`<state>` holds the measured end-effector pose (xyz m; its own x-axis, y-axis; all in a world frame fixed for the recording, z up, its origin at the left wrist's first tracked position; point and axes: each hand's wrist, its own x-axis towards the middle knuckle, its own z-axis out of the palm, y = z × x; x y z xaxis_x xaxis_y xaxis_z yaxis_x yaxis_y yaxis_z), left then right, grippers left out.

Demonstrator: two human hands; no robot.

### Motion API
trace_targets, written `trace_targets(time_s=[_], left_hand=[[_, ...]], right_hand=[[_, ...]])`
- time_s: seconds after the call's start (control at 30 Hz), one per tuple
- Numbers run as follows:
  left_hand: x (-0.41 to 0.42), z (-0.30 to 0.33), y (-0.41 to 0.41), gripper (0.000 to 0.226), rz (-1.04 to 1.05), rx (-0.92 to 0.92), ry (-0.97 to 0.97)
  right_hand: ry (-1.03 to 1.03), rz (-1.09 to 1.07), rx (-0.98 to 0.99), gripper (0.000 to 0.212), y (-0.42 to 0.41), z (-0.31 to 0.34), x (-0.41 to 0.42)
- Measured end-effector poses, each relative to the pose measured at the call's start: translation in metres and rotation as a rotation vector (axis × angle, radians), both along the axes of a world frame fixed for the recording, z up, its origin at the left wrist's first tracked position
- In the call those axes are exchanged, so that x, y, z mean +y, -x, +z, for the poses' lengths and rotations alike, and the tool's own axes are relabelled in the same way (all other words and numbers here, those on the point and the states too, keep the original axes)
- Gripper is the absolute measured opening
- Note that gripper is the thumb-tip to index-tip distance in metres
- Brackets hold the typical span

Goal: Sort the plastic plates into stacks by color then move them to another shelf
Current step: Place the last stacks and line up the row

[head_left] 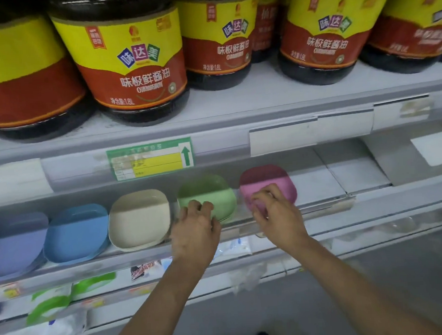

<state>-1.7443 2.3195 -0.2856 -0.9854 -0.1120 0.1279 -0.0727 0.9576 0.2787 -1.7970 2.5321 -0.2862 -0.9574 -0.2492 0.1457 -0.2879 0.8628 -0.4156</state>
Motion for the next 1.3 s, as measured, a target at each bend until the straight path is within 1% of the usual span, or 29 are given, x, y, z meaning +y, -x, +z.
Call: trace_targets(time_s=[0.03,0.1,0.17,0.23,0.37,0.43,0.53,0.67,0.77,0.83,0.87,0.93,1.0,1.13,1.3], left_hand=[[0.009,0.003,0.004,0.032,0.038,-0.102,0.056],[0.019,0.004,0.011,0.036,0.099,-0.24,0.15],[0.018,-0.004,0.015,0.038,0.166,-0.305,0.177],[0.013,-0.015,0.013,0.038,0.24,-0.3,0.157],[0.007,-0.026,0.0,0.031,0.368,-0.195,0.071],[0.007,-0.026,-0.003,0.032,0.419,-0.212,0.043],[0.011,-0.024,-0.008,0.034,0.465,-0.207,0.012],[0.015,-0.018,-0.014,0.035,0.508,-0.177,-0.012],[0.032,-0.012,-0.011,0.026,0.479,-0.035,0.027],[0.059,-0.01,-0.003,0.021,0.389,0.061,-0.05],[0.076,-0.01,0.003,0.022,0.323,0.065,-0.102],[0.106,-0.014,0.015,0.028,0.204,0.009,-0.18],[0.125,-0.021,0.027,0.033,0.149,-0.058,-0.217],[0.136,-0.028,0.042,0.03,0.195,-0.111,-0.3],[0.13,-0.034,0.037,0.026,0.241,-0.067,-0.295]], right_hand=[[-0.004,-0.024,-0.005,0.019,0.005,0.001,0.014],[0.017,-0.057,0.009,0.018,0.017,0.0,0.042],[0.038,-0.068,0.016,0.017,0.031,-0.005,0.065],[0.06,-0.05,0.009,0.018,0.043,-0.013,0.082],[0.08,0.077,-0.01,0.018,0.055,-0.024,0.102],[0.092,0.116,-0.016,0.018,0.06,-0.025,0.107],[0.13,0.161,-0.013,0.018,0.065,-0.021,0.106],[0.112,0.197,0.011,0.017,0.07,-0.018,0.097],[0.1,0.166,0.009,0.015,0.073,-0.022,0.101],[0.089,0.148,0.002,0.016,0.074,-0.024,0.11],[0.077,0.144,-0.002,0.016,0.075,-0.026,0.116],[0.054,0.133,-0.037,0.019,0.078,-0.03,0.128],[0.08,0.136,-0.107,0.021,0.081,-0.034,0.135],[0.224,0.223,-0.208,0.023,0.086,-0.041,0.134],[0.324,0.227,-0.235,0.023,0.087,-0.045,0.123]])
